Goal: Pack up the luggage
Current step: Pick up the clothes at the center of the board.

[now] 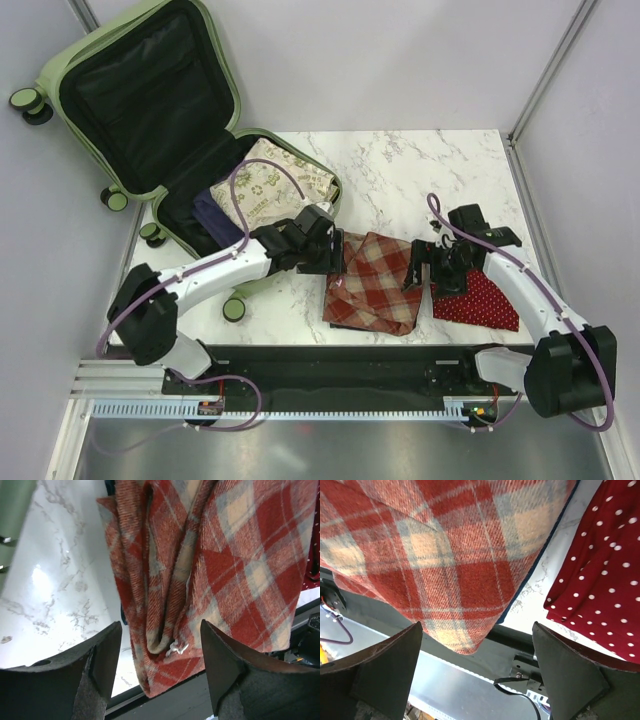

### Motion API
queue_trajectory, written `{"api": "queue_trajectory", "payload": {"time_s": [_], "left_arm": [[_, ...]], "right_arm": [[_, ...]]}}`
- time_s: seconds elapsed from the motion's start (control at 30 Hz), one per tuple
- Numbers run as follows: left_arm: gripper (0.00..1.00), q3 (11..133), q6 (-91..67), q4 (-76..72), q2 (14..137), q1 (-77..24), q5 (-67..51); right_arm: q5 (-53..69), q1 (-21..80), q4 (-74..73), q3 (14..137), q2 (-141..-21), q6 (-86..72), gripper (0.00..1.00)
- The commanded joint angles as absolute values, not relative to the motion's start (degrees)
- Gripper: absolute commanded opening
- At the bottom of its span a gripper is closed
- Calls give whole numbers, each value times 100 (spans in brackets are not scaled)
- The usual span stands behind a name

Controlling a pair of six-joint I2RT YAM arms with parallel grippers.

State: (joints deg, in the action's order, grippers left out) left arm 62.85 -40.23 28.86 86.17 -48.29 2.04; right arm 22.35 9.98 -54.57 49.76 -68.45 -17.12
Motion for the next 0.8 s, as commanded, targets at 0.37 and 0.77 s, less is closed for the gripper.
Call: {"api": "queue_trajectory", "payload": {"time_s": [0.37,0.77], "left_arm": [[57,6943,-4043,2646,9483,-4975,-430],[10,6680,-4359,2602,9264,-5001,-598]], "right_arm": [[2874,888,-4975,4632,-7154,-1547,98],[2883,800,-4869,4518,-7269,-1520,98]]}}
